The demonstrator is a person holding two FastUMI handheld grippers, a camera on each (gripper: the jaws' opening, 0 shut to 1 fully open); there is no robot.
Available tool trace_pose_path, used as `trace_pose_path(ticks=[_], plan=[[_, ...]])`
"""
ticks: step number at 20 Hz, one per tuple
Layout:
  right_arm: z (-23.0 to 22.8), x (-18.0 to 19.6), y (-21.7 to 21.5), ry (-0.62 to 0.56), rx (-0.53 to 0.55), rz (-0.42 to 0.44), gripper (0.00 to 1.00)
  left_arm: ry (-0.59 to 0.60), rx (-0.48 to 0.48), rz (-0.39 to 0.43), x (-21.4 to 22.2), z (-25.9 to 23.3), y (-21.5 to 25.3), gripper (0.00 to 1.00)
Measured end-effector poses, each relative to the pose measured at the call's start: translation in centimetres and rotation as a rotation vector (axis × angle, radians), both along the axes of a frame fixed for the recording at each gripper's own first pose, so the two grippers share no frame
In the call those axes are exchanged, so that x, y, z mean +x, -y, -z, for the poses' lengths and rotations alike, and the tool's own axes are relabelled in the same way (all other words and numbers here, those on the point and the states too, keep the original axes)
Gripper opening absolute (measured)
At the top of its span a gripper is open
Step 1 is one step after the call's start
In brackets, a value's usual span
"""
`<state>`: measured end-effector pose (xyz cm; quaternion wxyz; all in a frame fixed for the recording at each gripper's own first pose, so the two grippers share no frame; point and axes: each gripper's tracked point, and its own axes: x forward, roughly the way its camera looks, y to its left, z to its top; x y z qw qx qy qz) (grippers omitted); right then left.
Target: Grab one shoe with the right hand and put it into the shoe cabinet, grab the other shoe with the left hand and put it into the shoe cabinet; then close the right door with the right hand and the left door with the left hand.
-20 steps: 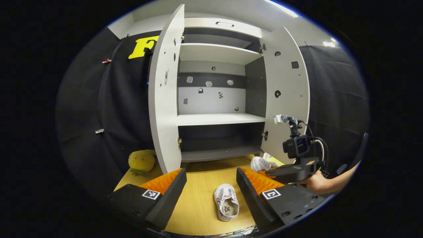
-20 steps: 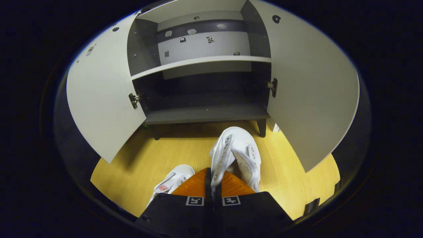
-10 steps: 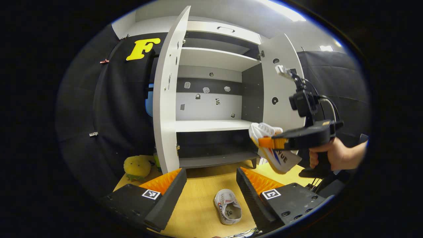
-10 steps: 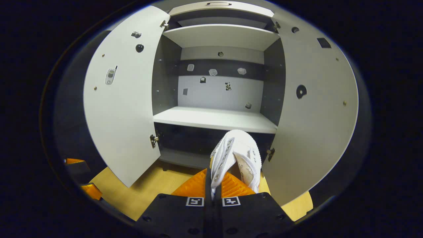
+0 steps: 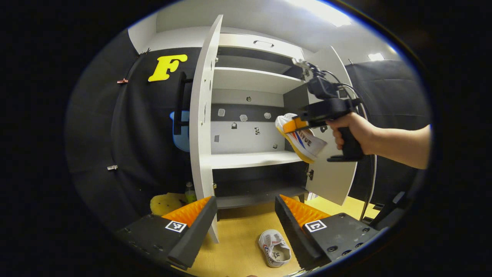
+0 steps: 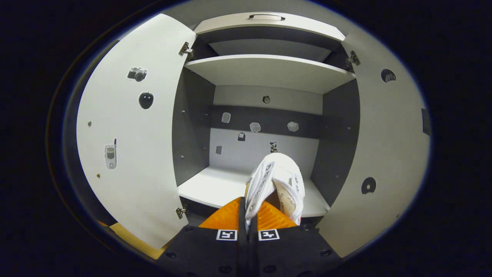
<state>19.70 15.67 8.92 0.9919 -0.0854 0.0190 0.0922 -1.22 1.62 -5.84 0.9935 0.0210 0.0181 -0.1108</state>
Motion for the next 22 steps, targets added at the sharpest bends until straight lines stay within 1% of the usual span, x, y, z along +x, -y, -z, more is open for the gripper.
trace_pose_path(ticks=[4, 6, 8, 10, 13, 16, 19, 22], plan=[[-1.0, 4.8, 0.1, -0.012, 0.008, -0.002, 0.05, 0.009, -0.002, 0.007, 0.3, -0.6, 0.7, 0.95], [0.0, 7.6, 0.7, -0.055, 0.023, 0.002, 0.05, 0.008, -0.001, -0.004, 0.6, -0.8, 1.1, 0.95], [1.4, 10.8, 1.7, -0.123, 0.057, 0.009, 0.05, 0.011, 0.012, -0.028, 1.1, -1.1, 1.5, 0.95], [2.8, 14.5, 2.9, -0.169, 0.056, 0.021, 0.05, 0.013, 0.003, -0.06, 1.6, -1.5, 1.8, 0.95], [3.9, 19.5, 4.7, -0.209, -0.012, 0.034, 0.05, -0.026, -0.045, -0.123, 2.3, -1.4, 2.7, 0.95], [4.6, 23.6, 5.7, -0.247, -0.084, 0.042, 0.05, -0.034, -0.072, -0.206, 2.7, -1.8, 3.2, 0.95], [6.6, 25.8, 5.8, -0.311, -0.155, 0.04, 0.05, -0.042, -0.085, -0.27, 2.7, -1.7, 3.8, 0.95], [9.6, 27.0, 4.9, -0.385, -0.166, 0.028, 0.05, -0.04, -0.069, -0.313, 2.4, -1.9, 3.8, 0.95]])
